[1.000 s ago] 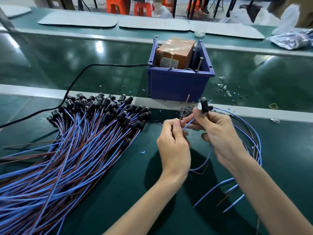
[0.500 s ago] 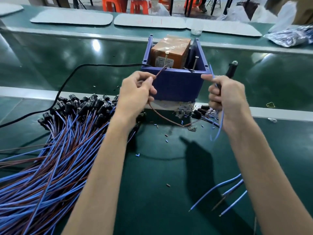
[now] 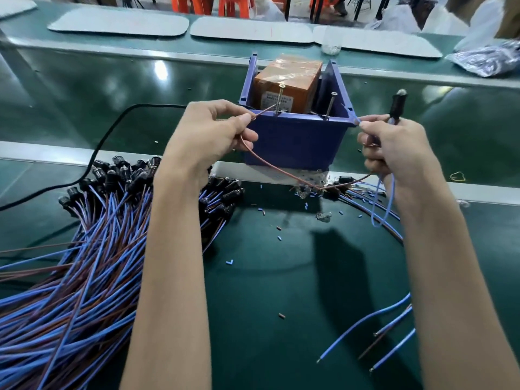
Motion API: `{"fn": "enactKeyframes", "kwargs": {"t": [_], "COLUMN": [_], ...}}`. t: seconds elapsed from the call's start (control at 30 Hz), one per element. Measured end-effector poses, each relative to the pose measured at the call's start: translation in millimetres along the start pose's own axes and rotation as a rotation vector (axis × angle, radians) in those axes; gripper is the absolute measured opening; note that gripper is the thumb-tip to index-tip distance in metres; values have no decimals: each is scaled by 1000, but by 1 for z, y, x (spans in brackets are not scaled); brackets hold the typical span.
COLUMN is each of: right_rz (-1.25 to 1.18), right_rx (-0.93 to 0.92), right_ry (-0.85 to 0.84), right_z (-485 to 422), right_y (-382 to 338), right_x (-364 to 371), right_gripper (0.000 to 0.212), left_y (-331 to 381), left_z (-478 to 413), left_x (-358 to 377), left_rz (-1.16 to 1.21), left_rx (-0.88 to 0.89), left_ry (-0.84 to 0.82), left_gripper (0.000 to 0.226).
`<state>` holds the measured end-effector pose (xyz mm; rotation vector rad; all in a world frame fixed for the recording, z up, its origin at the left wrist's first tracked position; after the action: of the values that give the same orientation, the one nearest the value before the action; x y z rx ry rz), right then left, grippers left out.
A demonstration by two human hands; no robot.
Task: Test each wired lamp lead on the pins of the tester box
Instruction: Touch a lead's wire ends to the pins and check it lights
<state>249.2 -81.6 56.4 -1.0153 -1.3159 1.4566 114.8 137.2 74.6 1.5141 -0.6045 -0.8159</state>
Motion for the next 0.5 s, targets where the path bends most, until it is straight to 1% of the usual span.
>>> {"fn": "enactKeyframes", "kwargs": {"t": [0.1,0.3,0.37,0.5], "right_rz": [-17,-27,-30,-41], "right_rx": [18,20,17,7], "right_ry": [-6,-12,-15,-25], "right_z": [0,-1,-2,0], "right_y": [4,7,8,7], "right_x": [2,4,6,10], "right_gripper": [22,20,20,20], "left_y": [-1,0,-3,-8], "left_z": [1,-1,-1,-2], "left_x": [1,-12,-14,-7], "left_rz": [26,84,96,78], "left_rx": [16,33,24,4], "left_ry": [66,219,235,202], "left_gripper": [17,15,15,14]}}
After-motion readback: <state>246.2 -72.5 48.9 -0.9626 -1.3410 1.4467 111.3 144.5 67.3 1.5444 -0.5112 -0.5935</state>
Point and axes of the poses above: each hand's wrist, its own z-axis away from the middle knuckle, its own x-axis out of the palm, y = z × x, the point moved 9 cm from there along -z, towards the middle knuckle, and after that the axes turned 1 degree about y, right-handed, at the moved point
